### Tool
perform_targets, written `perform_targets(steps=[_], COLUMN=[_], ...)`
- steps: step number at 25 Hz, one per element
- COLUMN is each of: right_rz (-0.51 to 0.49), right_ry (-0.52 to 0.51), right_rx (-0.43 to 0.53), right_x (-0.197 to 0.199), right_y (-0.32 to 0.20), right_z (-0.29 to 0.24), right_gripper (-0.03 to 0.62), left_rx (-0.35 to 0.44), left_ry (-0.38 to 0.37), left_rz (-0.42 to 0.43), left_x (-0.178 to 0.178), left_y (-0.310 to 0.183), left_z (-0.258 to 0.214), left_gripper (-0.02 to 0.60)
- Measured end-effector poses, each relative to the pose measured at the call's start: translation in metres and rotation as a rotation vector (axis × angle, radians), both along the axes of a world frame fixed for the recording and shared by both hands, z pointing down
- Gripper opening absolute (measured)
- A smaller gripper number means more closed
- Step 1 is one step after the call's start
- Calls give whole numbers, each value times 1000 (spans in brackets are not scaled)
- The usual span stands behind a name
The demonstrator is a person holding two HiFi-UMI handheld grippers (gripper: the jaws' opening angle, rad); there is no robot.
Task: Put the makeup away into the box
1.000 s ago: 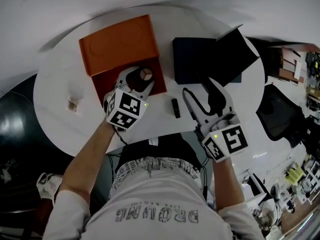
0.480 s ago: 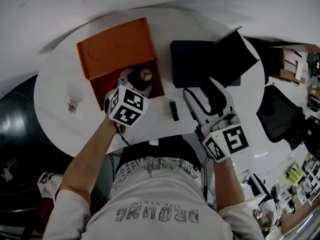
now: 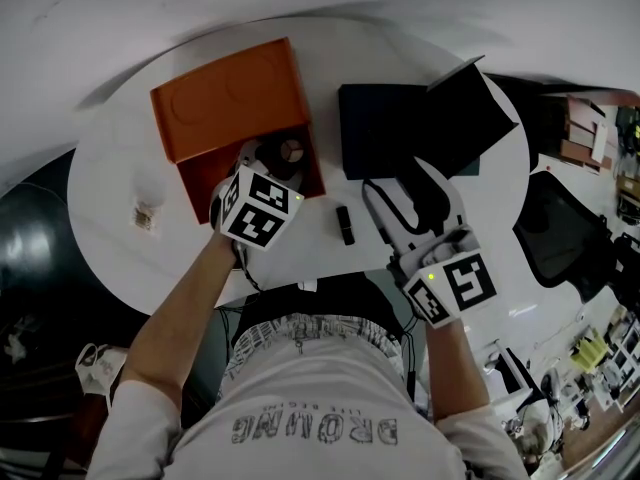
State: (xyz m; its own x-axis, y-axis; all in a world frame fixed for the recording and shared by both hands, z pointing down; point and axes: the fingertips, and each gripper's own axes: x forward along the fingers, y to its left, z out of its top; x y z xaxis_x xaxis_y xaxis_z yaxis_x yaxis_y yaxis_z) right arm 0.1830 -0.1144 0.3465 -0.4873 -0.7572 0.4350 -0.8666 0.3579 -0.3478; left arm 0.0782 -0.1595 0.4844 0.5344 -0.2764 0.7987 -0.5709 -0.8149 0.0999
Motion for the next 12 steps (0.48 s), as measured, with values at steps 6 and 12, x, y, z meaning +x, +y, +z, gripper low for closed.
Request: perform_targets(steps=[6, 12], right_rz=[-12, -19], right_ry=[-14, -11], right_rx=[-4, -4], right_x=[-1, -3], right_y=[0, 2], right_z=[-2, -2], right_gripper=[276, 276], left_rx=[1, -2], left_ry=[-17, -8], left_rz=[-1, 7], left_x=[1, 2], left_y=[0, 1], left_z=[1, 1], left_gripper=[241, 252])
